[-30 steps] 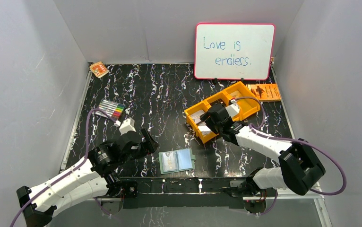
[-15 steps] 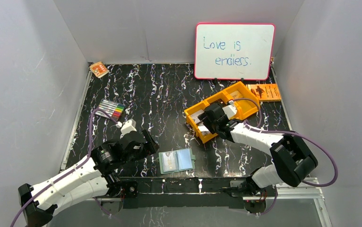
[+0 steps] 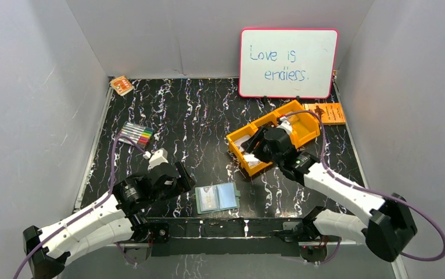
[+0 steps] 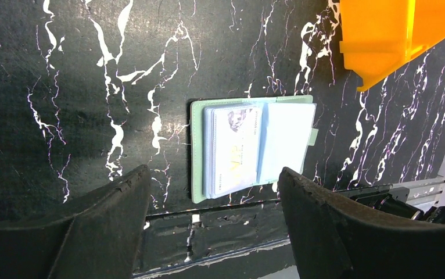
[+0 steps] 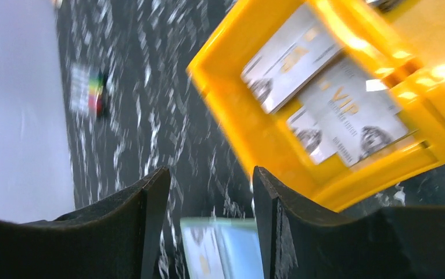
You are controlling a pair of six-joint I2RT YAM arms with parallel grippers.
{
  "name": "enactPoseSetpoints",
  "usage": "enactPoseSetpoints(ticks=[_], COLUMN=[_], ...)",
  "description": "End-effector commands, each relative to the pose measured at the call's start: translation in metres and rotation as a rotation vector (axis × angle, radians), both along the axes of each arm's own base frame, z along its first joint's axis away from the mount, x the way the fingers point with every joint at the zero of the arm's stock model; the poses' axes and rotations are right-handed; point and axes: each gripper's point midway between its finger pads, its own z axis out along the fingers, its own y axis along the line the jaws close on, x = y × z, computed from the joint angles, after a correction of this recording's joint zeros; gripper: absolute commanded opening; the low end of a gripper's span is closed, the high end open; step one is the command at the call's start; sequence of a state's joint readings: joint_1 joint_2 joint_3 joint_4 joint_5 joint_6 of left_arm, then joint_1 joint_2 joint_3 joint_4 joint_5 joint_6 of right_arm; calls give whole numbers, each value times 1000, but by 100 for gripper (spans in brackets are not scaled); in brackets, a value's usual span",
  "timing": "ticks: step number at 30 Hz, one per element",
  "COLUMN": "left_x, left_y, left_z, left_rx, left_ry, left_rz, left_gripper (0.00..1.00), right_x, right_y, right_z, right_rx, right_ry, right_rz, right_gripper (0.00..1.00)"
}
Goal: Put the credit cards into the card holder
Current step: Adjust the card holder at the center of the board.
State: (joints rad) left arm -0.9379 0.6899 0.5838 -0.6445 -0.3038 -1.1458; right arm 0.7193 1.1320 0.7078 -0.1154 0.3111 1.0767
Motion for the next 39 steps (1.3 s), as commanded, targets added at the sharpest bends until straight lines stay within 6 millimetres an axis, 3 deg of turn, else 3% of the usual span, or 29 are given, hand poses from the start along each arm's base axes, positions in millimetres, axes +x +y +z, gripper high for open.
enactPoseSetpoints(ticks=[1,3,6,10,18,25,29,35,37,39], left_x=[0,-1,-2,-3,-1,9,8,3,-7,-12], left_y=[4,3,2,-6,-30,-82,-108,-117,-101,-89], left_z=[-1,-6,-16,-25,-24,-8,-14,-47,-77,-91], left_rx=[16,21,23,10,46,-25,-65,-33,33,77], left_ry=[-11,-2,15,39,82,87,132,208,275,294], left_rz=[-9,-13,-16,-30,-134,-295,-376,-428,-417,-410], left_gripper=[77,77,77,77,77,69,61,43,30,25], right_x=[-65,-97,-138,-166,-146,-133,-132,-129,-128,-129], right_y=[24,30,28,27,38,30,34,29,18,8], right_z=[12,3,-35,-72,-87,-101,-102,-106,-112,-114], right_rx=[-82,-121,-242,-376,-457,-536,-529,-551,-569,-579], right_ry=[-83,-75,54,156,107,117,113,125,151,168], right_rz=[427,569,712,784,675,600,600,563,506,455], right_gripper=[61,58,59,63,63,59,59,59,56,53])
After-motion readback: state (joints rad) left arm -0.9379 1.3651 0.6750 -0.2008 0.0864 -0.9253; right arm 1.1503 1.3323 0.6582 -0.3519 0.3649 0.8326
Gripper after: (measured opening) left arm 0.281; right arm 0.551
